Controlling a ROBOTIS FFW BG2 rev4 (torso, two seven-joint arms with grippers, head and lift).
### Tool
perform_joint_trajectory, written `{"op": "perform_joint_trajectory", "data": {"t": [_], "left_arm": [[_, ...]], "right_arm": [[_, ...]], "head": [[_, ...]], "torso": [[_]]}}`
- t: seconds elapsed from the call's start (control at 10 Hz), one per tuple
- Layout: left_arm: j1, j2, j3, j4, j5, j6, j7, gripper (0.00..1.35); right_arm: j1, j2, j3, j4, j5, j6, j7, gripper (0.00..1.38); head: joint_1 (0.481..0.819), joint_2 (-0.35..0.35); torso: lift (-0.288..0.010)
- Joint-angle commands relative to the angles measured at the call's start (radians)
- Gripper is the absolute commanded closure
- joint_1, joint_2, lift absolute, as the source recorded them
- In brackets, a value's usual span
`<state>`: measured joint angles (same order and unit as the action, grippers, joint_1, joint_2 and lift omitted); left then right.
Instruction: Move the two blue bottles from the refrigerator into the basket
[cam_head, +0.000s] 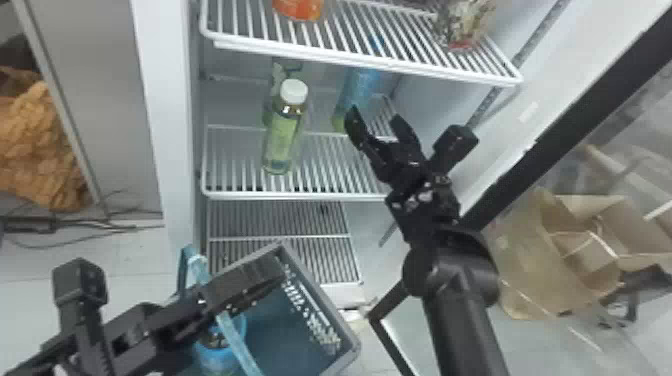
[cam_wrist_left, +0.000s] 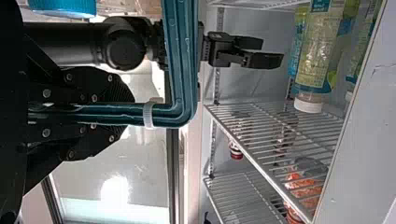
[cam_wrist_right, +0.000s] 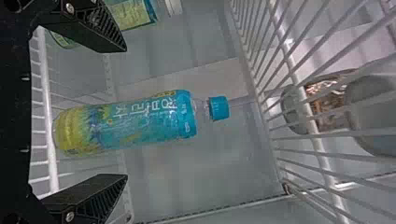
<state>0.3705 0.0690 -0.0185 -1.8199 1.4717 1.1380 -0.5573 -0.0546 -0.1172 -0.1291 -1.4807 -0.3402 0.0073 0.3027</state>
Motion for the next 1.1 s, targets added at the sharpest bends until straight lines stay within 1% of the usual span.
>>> {"op": "perform_joint_trajectory", "data": {"t": [0.0, 0.4, 0.6, 0.9, 1.0], "left_arm": [[-0.002, 0.0, -0.001, 0.0, -0.002, 0.001, 0.0, 1.2], [-0.005, 0.0, -0.003, 0.0, -0.006, 0.006, 0.002, 1.2], [-0.005, 0.0, -0.003, 0.0, -0.006, 0.008, 0.002, 1.2], [-0.01, 0.0, -0.003, 0.0, -0.008, 0.008, 0.002, 1.2], [-0.01, 0.0, -0.003, 0.0, -0.008, 0.008, 0.004, 1.2]], "right_arm": [[-0.049, -0.002, 0.013, 0.049, 0.013, 0.0, -0.011, 0.1], [-0.147, -0.007, 0.055, 0.149, 0.041, 0.015, -0.054, 0.1], [-0.186, -0.007, 0.057, 0.198, 0.061, 0.022, -0.077, 0.1], [-0.245, -0.015, 0.087, 0.243, 0.085, 0.059, -0.106, 0.11], [-0.26, -0.015, 0.087, 0.257, 0.085, 0.076, -0.109, 0.16]], "head": [[0.695, -0.35], [0.695, -0.35], [0.695, -0.346], [0.695, -0.346], [0.695, -0.34]], "torso": [[-0.216], [-0.216], [-0.216], [-0.216], [-0.216]]}}
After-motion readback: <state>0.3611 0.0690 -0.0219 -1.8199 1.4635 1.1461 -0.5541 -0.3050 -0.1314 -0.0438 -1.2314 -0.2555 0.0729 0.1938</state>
